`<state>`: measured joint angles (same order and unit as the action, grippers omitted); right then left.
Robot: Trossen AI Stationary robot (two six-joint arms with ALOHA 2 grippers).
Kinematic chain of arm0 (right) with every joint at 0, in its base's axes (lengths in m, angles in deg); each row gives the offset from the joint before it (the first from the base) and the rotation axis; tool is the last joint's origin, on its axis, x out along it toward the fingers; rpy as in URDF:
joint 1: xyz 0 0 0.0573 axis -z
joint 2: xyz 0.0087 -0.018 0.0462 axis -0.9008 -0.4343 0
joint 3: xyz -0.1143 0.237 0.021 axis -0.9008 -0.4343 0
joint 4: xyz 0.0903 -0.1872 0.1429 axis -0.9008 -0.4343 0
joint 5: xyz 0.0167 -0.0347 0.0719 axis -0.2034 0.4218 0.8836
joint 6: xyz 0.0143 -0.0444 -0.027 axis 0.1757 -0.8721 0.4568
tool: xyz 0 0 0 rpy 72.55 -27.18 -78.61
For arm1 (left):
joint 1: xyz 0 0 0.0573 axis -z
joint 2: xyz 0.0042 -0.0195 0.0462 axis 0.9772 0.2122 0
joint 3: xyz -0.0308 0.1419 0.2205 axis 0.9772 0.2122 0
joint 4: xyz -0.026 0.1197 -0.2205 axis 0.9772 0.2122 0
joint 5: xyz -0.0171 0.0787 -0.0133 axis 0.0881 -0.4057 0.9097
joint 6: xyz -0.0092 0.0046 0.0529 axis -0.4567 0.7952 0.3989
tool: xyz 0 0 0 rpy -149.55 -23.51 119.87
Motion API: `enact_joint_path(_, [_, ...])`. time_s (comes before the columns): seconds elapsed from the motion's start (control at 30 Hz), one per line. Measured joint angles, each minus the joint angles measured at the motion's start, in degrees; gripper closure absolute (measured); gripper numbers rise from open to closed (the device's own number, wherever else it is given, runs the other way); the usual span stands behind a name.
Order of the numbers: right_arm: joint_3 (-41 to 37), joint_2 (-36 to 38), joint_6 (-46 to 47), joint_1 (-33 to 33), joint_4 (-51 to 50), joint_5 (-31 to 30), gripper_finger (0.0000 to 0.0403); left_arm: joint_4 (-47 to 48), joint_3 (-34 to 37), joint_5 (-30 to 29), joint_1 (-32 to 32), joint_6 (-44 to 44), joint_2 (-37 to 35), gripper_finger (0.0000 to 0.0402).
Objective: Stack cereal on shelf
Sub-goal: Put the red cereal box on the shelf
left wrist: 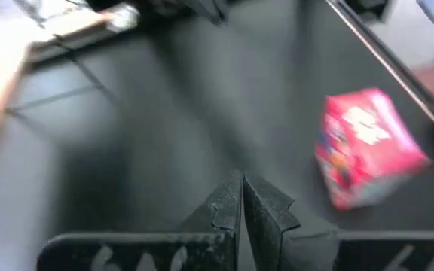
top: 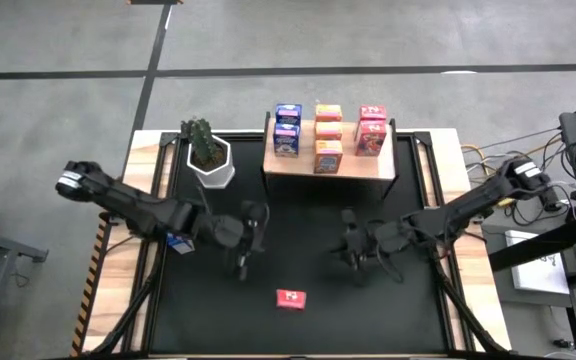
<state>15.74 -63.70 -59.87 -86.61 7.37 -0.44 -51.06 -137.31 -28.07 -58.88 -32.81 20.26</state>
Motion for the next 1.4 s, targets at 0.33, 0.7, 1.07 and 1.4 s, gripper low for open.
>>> enact_joint_path(0.33, [11.56,-15.51,-1.04,-4.79,0.78,-0.36,0.0394,0.33,0.30,-4.85,9.97,-3.43,1.48,0.0402])
enact_joint_path(0.7, [24.91,-29.21,-2.03,-9.07,-8.07,-2.51,0.0394,-2.77,1.20,-6.59,16.31,-8.58,6.64,0.0402])
enact_joint_path(1.07, [34.58,-34.01,-1.61,-10.03,-20.28,-6.43,0.0394,-5.41,1.20,-8.71,17.63,-9.32,9.16,0.0402])
enact_joint_path(1.4, [34.72,-32.36,0.18,-9.88,-20.22,-6.90,0.0368,-5.42,1.20,-8.71,17.80,-11.87,9.16,0.0402])
